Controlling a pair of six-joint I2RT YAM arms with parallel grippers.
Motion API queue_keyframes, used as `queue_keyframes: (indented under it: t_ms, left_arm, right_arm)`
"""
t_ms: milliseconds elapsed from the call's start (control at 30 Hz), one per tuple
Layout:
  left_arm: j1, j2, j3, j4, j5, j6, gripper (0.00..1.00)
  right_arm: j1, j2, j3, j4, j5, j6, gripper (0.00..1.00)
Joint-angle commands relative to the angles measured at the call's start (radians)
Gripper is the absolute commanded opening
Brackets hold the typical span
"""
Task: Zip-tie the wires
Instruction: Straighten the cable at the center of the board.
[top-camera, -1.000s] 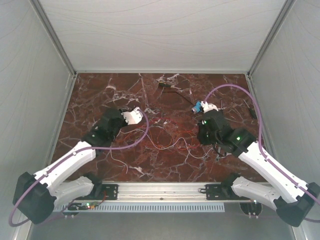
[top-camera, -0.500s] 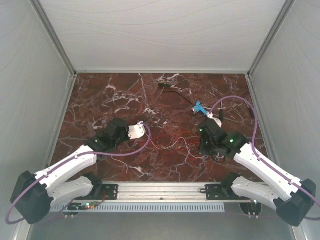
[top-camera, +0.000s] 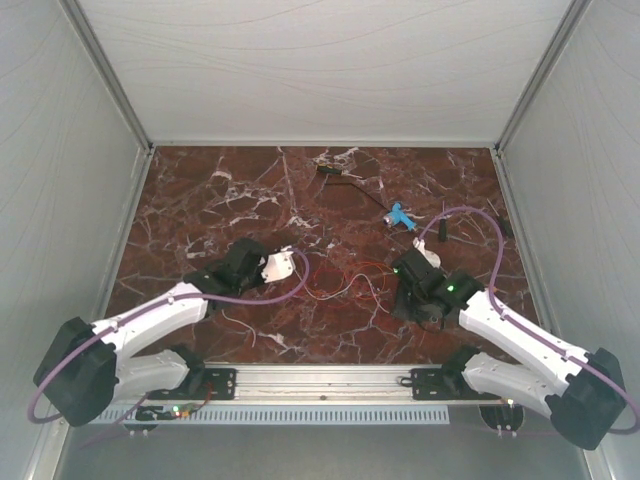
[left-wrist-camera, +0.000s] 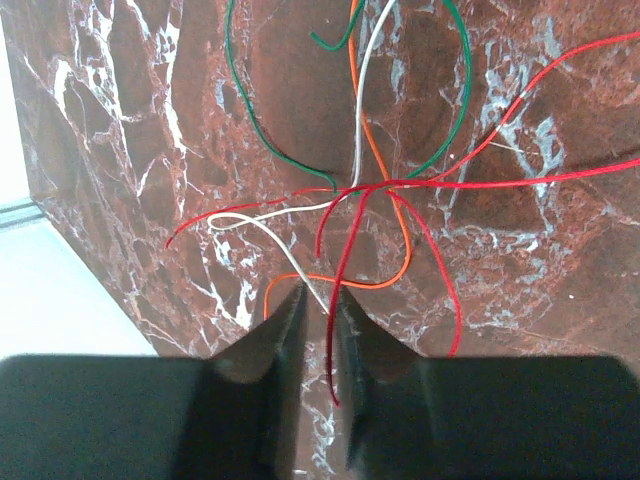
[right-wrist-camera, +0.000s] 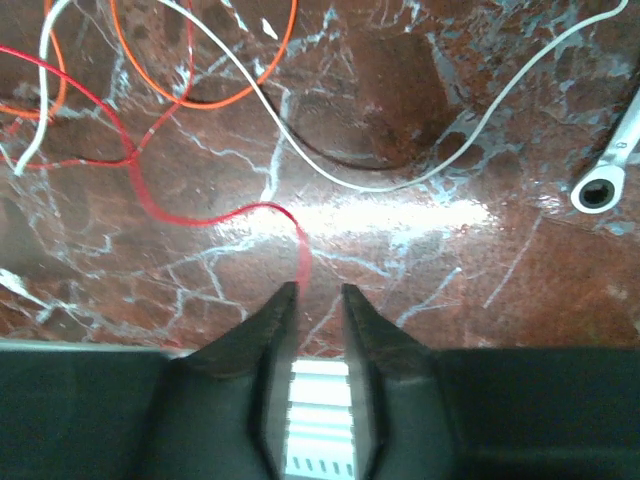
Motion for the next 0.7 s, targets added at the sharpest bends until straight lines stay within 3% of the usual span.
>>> queue_keyframes:
  t_ms: [0,233,300,333,400,667]
  left_arm:
    - [-0.007,-0.003,0.012,0.041,-0.005,-0.034,0.23]
    - [-0.007,-0.084,0.018,-0.027,0.044,-0.06,0.68]
    - [-0.008,-0.095,0.025,-0.067,0.059,-0.065,0.93]
    - [-0.008,-0.097,0.03,-0.087,0.062,-0.067,0.99]
    - [-0.009,-0.102,0.042,-0.112,0.052,-0.075,1.0]
    - [-0.009,-0.202,0.101,-0.118,0.038,-0.135,1.0]
  right_arm:
    - [-0.005,0.008,-0.005,0.068,0.041,0.016,0.31]
    - [-0.005,-0.01,0.054,0.039,0.111,-0.026,0.67]
    - [-0.005,-0.015,0.084,0.028,0.133,-0.039,0.74]
    - [-0.004,-0.015,0.099,0.023,0.139,-0.05,0.75]
    - [-0.005,-0.014,0.132,0.02,0.15,-0.08,0.81]
    - [-0.005,0.019,0.27,0.155,0.03,-0.267,0.82]
